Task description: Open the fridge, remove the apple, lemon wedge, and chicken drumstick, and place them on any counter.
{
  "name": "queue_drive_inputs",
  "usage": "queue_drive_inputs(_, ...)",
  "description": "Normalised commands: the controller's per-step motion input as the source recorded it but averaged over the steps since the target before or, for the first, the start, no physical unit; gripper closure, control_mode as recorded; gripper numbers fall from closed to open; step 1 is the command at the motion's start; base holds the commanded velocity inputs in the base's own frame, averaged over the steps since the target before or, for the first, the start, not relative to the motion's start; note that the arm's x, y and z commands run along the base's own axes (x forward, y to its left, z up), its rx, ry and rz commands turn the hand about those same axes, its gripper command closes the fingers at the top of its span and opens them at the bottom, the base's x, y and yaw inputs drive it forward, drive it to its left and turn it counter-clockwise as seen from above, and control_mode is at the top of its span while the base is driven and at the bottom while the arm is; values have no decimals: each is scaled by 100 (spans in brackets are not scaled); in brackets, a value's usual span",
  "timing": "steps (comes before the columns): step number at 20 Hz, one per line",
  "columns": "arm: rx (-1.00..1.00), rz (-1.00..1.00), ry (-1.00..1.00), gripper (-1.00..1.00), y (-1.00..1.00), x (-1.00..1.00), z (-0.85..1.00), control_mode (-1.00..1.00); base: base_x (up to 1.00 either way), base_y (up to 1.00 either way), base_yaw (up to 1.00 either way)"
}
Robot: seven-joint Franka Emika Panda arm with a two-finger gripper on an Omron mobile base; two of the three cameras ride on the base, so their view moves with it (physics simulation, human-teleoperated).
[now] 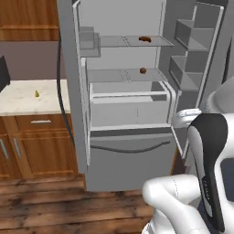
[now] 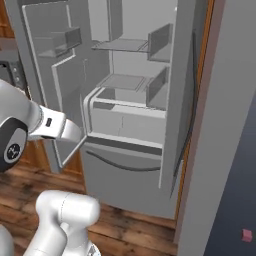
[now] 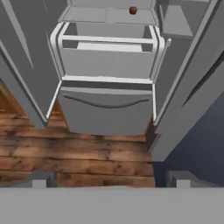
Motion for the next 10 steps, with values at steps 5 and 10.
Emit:
queue_drive_inputs(5, 0, 0, 0, -100, 0, 0, 0, 100, 46, -3, -10)
queue_drive_inputs(10, 0, 0, 0, -100, 0, 0, 0, 100, 66, -14, -12)
